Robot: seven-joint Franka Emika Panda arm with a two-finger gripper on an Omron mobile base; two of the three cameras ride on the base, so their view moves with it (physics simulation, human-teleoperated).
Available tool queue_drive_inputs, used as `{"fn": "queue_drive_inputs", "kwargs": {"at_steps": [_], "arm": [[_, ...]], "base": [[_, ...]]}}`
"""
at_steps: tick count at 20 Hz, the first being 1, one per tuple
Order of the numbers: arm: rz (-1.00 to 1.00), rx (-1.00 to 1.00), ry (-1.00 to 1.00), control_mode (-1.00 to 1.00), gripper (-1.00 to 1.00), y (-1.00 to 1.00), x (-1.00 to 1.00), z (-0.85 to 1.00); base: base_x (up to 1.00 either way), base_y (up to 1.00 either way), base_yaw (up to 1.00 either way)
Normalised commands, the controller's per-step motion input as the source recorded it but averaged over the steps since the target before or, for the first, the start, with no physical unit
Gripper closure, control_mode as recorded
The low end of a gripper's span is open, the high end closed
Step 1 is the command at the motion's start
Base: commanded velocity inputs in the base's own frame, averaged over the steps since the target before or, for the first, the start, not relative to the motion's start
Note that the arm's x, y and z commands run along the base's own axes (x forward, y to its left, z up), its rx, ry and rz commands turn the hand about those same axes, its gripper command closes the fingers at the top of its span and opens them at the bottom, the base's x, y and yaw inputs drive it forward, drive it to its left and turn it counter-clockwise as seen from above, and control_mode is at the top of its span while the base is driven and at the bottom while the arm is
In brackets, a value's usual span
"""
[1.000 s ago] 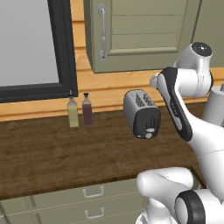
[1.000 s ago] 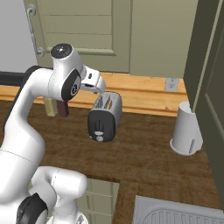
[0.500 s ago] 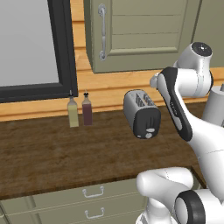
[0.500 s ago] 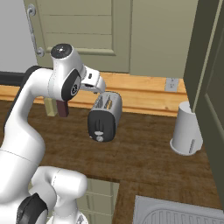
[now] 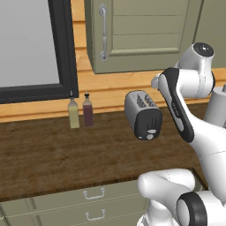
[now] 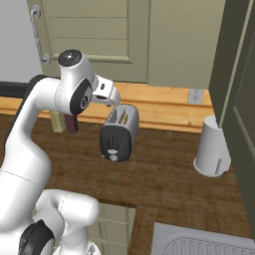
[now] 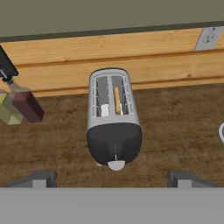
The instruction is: Start the toaster. Once the lever pops up, take the bread to the plate on the dining counter.
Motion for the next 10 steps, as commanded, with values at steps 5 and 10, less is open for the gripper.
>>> {"fn": "queue_drive_inputs", "kwargs": {"at_steps": [5,10], "arm": [[0.0,0.0,0.0,-1.0,-1.0,0.0,0.0,0.0],[0.0,0.0,0.0,-1.0,-1.0,0.0,0.0,0.0]], "base": [[0.0,0.0,0.0],[0.0,0.0,0.0]]}}
